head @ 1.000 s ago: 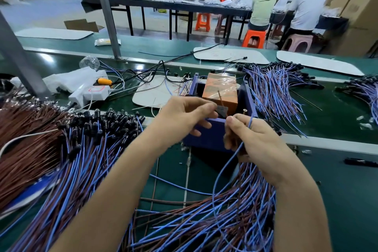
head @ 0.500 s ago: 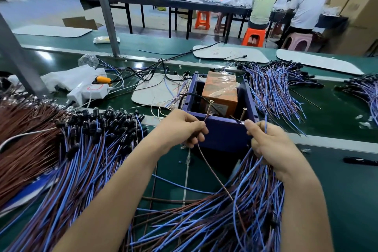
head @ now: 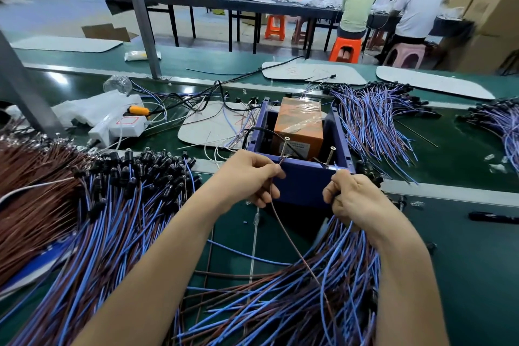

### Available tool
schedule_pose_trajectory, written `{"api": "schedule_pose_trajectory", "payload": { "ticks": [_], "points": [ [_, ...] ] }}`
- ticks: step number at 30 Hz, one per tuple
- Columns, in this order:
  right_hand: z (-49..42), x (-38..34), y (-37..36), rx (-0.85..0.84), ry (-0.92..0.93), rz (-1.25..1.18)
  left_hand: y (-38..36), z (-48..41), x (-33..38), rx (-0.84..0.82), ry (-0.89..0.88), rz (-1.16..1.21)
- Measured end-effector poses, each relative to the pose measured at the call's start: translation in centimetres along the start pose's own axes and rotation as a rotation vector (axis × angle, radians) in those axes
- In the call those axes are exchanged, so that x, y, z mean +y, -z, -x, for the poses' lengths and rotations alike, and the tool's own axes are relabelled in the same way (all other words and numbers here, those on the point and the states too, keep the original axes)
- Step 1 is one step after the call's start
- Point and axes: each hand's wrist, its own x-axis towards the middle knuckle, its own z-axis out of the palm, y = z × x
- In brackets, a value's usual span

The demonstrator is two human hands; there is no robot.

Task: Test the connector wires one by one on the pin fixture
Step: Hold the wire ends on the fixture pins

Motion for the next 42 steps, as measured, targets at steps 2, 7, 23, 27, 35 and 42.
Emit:
{"api": "schedule_pose_trajectory", "payload": {
  "ticks": [2, 7, 23, 27, 35, 42],
  "points": [
    [0.0, -0.1, 0.0, 0.005, -0.004, 0.015, 0.0, 0.0, 0.0, 0.000, -0.005, 0.002],
    [-0.2, -0.2, -0.3, 0.018, -0.018, 0.020, 0.1, -0.1, -0.1, -0.007, -0.010, 0.000],
    [0.1, -0.5, -0.6, -0.045, -0.022, 0.063, 0.4, -0.3, -0.6, -0.027, -0.028, -0.001],
    [0.4, -0.8, -0.2, -0.063, -0.002, -0.056, 0.5, -0.2, -0.4, -0.110, -0.069, -0.013],
    [1.8, -2.1, -0.2, -0.012, 0.362, -0.313, -0.1, 1.6, 0.9, -0.511, -0.167, 0.120],
    [2.7, -2.7, -1.0, -0.168, 0.411, -0.263, -0.4, 2.0, 1.5, -0.327, -0.302, 0.152]
  ]
}}
